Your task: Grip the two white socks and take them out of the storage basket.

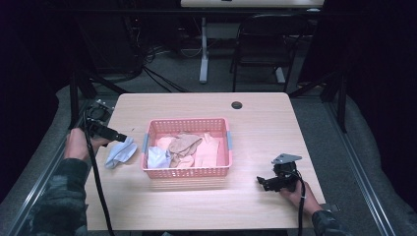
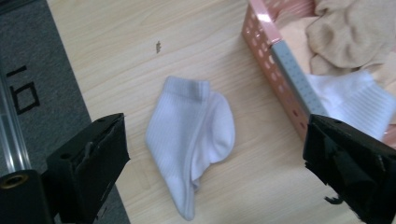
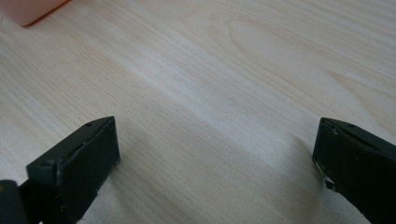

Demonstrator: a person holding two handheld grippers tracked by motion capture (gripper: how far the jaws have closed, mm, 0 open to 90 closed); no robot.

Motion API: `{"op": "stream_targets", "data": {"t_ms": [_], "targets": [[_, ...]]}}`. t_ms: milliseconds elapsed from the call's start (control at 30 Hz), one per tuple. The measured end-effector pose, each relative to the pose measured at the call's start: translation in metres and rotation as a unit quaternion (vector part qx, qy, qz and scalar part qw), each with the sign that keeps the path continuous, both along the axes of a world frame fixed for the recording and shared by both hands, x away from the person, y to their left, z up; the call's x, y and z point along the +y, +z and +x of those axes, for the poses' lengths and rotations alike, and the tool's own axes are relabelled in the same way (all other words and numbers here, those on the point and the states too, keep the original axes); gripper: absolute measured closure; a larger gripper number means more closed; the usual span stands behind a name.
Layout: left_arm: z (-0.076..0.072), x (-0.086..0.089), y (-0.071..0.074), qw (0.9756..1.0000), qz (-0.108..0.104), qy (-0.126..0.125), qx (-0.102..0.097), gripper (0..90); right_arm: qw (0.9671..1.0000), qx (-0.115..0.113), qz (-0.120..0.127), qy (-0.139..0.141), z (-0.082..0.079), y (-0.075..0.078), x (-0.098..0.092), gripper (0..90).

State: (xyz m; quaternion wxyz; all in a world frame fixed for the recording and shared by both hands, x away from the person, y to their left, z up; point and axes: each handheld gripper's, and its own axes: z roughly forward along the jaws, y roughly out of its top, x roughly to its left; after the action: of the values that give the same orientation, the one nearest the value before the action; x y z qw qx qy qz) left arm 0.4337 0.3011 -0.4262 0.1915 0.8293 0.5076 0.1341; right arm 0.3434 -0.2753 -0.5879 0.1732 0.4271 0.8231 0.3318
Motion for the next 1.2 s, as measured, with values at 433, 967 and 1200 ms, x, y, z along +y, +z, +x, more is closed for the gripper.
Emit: {"op": "stream_targets", "data": {"t_ms": [433, 967, 1200], "targets": [[0.001, -0.035, 0.02, 0.999, -0.005, -0.035, -0.026, 0.0, 1.0, 0.002, 0.001, -0.003, -0.001, 0.0, 0.0, 0.0], [-0.002, -0.084, 0.011, 0.9944, -0.021, -0.099, -0.031, 0.5, 1.0, 0.0, 0.002, 0.003, 0.0, 0.0, 0.001, 0.0], [-0.003, -0.103, -0.002, 0.9922, -0.021, -0.122, -0.016, 0.5, 1.0, 0.0, 0.002, 0.003, 0.0, 0.0, 0.001, 0.0]]}}
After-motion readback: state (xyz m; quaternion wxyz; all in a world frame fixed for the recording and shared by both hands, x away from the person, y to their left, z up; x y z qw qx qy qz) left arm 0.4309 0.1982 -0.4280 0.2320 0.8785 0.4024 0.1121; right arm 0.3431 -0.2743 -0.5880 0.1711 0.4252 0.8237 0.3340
